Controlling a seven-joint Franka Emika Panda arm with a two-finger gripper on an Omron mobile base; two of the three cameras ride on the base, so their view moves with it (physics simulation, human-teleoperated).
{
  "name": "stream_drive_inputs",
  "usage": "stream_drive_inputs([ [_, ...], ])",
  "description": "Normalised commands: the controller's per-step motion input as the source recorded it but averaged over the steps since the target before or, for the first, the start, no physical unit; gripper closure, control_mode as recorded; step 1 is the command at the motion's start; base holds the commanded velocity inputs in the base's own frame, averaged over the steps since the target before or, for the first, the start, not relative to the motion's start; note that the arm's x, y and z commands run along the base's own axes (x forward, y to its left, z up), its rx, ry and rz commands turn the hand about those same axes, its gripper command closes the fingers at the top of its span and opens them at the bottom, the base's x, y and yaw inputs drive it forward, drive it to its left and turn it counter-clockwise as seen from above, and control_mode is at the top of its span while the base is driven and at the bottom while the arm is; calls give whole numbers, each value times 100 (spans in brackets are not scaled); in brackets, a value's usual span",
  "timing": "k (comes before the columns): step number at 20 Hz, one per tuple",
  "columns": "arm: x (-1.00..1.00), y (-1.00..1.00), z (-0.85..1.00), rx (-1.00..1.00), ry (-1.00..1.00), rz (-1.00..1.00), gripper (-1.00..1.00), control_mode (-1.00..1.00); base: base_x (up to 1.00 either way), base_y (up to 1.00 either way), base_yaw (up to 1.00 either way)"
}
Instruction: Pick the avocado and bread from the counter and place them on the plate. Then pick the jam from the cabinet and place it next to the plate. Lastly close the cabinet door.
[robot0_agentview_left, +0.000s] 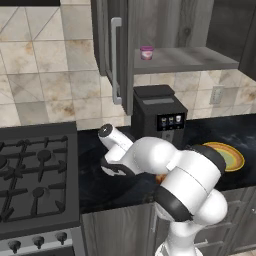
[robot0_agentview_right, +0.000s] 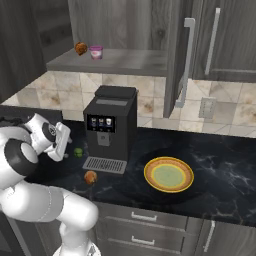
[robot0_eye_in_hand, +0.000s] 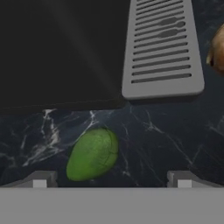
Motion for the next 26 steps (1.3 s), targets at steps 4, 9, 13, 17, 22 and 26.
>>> stream_drive_inputs([
  [4,8,0,-8,1,0,-4,-100,-100,0,0,0],
  [9,2,0,-12,1,-1,-4,-100,-100,0,0,0],
  [13,0,0,-13,1,-1,-5,-100,-100,0,0,0],
  [17,1,0,-11,2,-2,-6,-100,-100,0,0,0],
  [22,6,0,-12,1,-1,-5,-100,-100,0,0,0],
  [26,17,0,-9,0,-1,-5,-100,-100,0,0,0],
])
